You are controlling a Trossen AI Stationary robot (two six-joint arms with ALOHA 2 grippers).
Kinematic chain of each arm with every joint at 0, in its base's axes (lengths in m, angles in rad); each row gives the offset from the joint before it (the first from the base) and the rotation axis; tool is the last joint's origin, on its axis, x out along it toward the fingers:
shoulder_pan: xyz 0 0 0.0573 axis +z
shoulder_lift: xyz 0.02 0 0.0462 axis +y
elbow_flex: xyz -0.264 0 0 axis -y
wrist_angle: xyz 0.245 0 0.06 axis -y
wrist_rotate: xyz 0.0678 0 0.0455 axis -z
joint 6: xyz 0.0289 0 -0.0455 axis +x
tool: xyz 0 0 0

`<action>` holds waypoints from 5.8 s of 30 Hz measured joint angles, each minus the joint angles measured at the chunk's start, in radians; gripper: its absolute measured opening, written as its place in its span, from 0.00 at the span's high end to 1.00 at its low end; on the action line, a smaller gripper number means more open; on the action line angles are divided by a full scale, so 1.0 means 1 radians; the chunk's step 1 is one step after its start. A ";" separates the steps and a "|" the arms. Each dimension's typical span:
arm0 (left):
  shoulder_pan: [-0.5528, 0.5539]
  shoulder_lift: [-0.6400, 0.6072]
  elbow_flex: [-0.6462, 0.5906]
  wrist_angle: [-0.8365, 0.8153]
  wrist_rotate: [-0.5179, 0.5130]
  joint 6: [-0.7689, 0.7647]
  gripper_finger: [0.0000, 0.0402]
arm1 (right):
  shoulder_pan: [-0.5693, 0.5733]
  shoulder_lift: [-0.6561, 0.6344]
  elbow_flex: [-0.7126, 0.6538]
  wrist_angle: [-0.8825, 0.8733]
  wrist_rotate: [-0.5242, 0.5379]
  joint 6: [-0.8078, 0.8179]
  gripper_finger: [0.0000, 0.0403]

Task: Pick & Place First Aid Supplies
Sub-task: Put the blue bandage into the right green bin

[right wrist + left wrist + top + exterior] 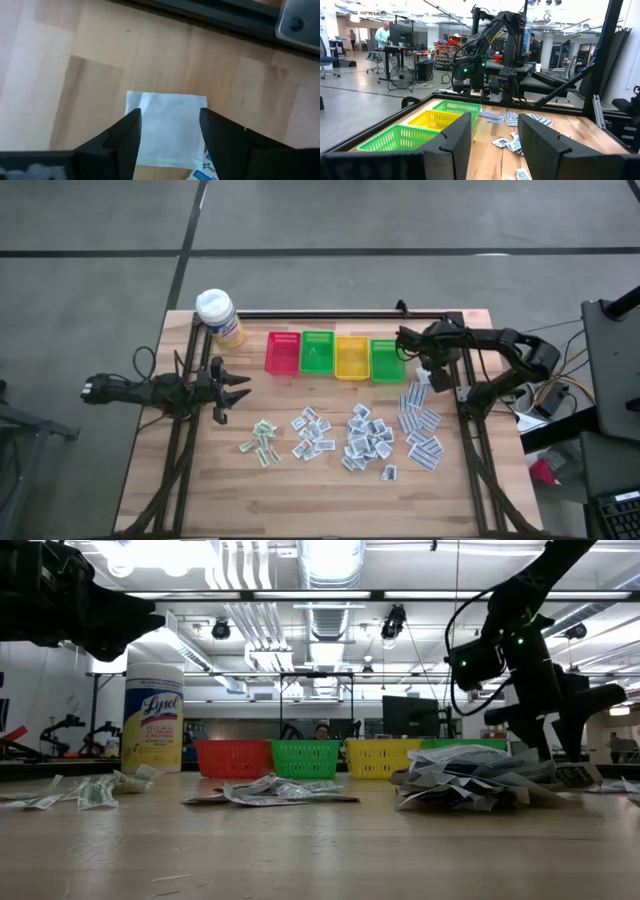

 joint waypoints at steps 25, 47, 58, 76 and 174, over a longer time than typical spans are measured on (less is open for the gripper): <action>0.000 0.000 0.000 0.000 0.000 -0.011 0.61 | 0.007 0.009 -0.030 0.051 -0.019 -0.367 0.50; 0.000 0.000 0.000 0.000 0.000 -0.011 0.61 | 0.008 0.126 -0.032 0.075 -0.022 -0.368 0.50; 0.000 0.000 0.000 0.000 0.000 -0.010 0.61 | 0.011 0.029 -0.038 0.061 -0.044 -0.451 0.50; 0.000 0.000 0.000 0.000 0.000 -0.006 0.61 | 0.013 -0.023 -0.119 0.068 -0.034 -0.312 0.50; 0.000 0.000 0.000 -0.001 0.000 0.024 0.61 | 0.035 -0.500 -0.150 1.264 -0.249 -1.211 0.98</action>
